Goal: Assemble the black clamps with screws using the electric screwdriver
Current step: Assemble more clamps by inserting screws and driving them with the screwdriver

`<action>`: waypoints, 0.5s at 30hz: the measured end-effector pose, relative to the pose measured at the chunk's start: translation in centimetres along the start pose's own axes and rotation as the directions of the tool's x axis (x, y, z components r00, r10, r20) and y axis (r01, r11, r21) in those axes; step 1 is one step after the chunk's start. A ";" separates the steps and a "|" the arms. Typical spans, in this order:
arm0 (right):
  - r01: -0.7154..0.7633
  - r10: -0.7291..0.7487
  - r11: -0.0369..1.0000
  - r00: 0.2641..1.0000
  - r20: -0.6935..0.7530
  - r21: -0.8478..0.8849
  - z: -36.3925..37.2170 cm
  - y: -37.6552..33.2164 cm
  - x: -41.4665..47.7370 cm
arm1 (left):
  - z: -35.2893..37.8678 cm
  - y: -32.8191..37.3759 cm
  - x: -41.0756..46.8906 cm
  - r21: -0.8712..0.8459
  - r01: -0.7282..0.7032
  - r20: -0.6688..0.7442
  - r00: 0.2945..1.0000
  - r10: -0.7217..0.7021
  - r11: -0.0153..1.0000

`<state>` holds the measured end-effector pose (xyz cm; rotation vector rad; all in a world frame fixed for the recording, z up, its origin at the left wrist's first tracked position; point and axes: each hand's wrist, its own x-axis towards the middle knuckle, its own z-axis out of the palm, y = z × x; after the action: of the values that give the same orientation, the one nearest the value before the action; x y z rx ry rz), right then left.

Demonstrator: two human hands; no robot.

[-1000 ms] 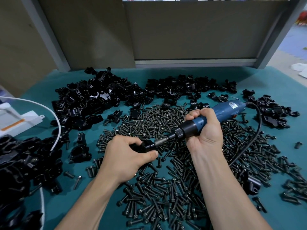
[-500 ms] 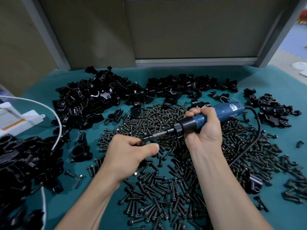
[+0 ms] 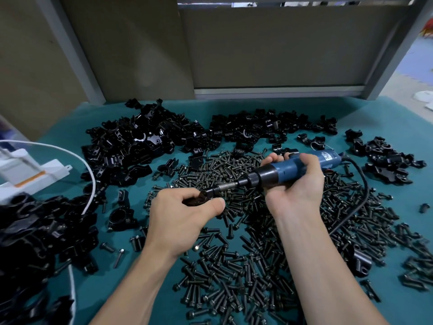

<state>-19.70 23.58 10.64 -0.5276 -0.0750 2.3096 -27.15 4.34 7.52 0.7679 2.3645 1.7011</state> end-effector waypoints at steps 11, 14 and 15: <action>-0.031 -0.090 0.887 0.967 -0.238 -0.460 2.9 -0.1 -0.7 | -2.2 1.3 0.0 -0.405 0.018 -0.200 0.974 -0.108 0.914; -0.110 -0.156 0.617 0.953 -0.259 -0.779 3.1 -0.3 -0.4 | -4.0 1.4 0.8 -0.494 0.067 -0.330 0.908 -0.258 0.867; -0.133 -0.171 0.477 0.955 -0.240 -0.869 2.9 -0.2 -0.3 | -4.2 1.6 0.9 -0.529 0.085 -0.346 0.887 -0.306 0.845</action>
<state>-20.48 23.82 13.50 -1.3797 -1.1918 1.9678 -29.00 1.57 10.62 0.0604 1.9513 2.4156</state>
